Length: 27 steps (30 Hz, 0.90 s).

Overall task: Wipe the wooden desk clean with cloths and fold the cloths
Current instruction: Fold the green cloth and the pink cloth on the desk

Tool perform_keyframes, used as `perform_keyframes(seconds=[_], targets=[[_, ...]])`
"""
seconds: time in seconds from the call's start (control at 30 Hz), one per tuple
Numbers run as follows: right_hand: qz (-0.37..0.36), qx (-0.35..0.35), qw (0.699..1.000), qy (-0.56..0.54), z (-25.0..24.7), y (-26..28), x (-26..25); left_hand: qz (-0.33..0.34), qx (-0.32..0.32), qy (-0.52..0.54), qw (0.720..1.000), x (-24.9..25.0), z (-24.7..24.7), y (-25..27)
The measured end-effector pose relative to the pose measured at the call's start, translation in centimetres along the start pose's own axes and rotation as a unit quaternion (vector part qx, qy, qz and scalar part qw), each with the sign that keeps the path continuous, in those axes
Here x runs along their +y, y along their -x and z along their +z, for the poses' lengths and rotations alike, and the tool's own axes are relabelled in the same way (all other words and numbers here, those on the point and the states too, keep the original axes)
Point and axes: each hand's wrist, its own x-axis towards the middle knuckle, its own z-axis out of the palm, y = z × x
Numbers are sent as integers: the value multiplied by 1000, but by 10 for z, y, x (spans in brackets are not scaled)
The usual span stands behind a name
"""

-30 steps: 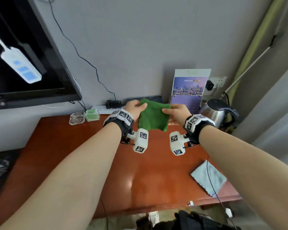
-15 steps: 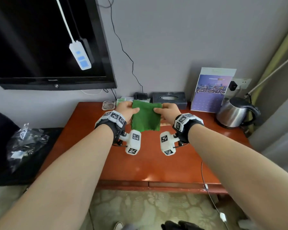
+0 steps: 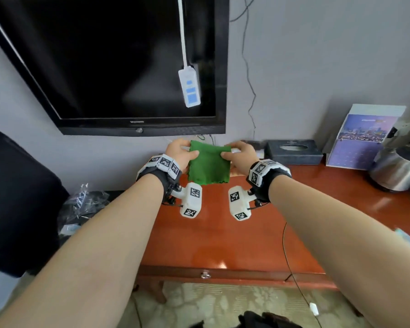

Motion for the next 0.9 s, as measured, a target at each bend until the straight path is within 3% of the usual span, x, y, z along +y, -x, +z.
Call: perform_keyframes(seconds=[0.17, 0.37, 0.63, 0.9], targets=[[15, -10, 1000, 22, 86, -8, 12, -22, -8, -4, 1000, -46, -77, -17], [52, -20, 996, 75, 158, -38, 43, -91, -22, 37, 995, -114, -129, -47], [119, -41, 986, 110, 209, -119, 103, -172, -24, 37, 984, -196, -147, -116], [175, -62, 977, 105, 230, -205, 149, -188, -46, -88, 977, -250, -138, -213]])
